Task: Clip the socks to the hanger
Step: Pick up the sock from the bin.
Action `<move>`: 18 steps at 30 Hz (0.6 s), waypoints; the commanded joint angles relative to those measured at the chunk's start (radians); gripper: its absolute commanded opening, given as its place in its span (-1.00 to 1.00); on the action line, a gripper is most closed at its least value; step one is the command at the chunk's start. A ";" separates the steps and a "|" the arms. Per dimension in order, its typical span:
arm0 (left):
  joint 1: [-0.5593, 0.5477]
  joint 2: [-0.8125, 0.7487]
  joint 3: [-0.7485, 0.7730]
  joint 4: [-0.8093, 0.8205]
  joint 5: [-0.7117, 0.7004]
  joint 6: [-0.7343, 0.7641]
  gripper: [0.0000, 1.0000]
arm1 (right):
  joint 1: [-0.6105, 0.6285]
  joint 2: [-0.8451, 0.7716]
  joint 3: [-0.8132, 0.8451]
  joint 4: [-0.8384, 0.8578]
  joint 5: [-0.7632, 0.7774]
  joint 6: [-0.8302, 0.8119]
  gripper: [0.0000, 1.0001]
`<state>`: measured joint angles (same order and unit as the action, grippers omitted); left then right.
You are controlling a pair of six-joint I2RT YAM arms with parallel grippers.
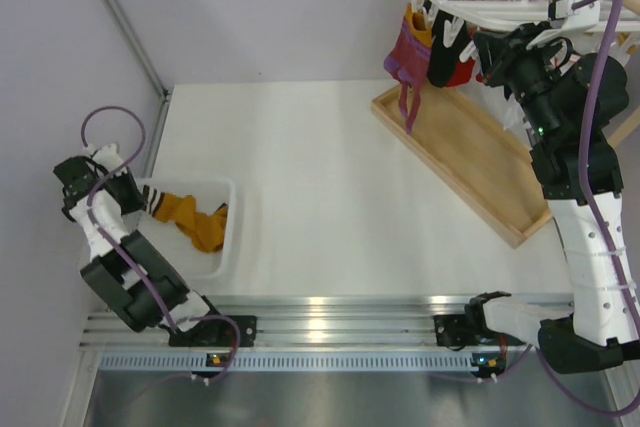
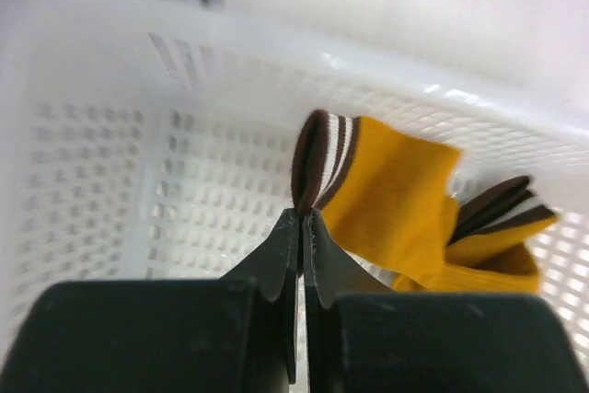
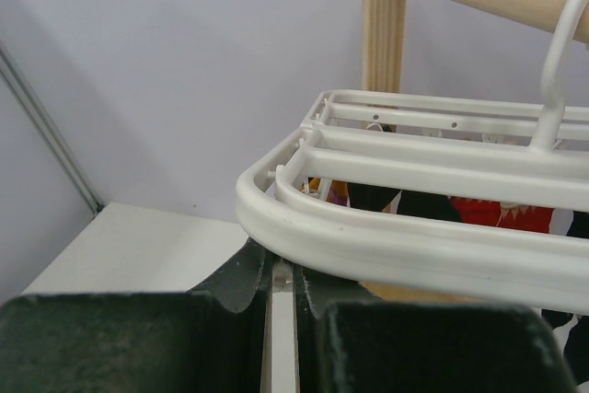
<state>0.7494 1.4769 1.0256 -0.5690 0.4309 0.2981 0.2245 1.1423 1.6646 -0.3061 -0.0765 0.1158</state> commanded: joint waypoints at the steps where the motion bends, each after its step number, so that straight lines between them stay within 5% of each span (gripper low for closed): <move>1: -0.016 -0.205 0.105 -0.022 0.063 0.039 -1.00 | 0.009 -0.006 0.009 -0.005 0.006 -0.012 -1.00; 6: -0.071 -0.276 0.252 -0.126 0.143 0.004 -1.00 | 0.010 -0.009 -0.009 0.015 0.000 -0.005 -1.00; 10: -0.128 -0.265 0.393 -0.213 0.388 -0.080 -1.00 | 0.009 -0.006 -0.020 0.032 -0.005 0.011 -1.00; 12: -0.186 -0.279 0.409 -0.220 0.627 -0.088 -1.00 | 0.009 -0.006 -0.026 0.038 -0.005 0.018 -1.00; 18: -0.605 -0.357 0.360 0.140 0.504 -0.189 -1.00 | 0.010 -0.007 -0.045 0.079 -0.029 0.030 -1.00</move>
<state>0.2813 1.1702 1.3819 -0.6292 0.8997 0.1707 0.2253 1.1385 1.6405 -0.2703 -0.0818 0.1349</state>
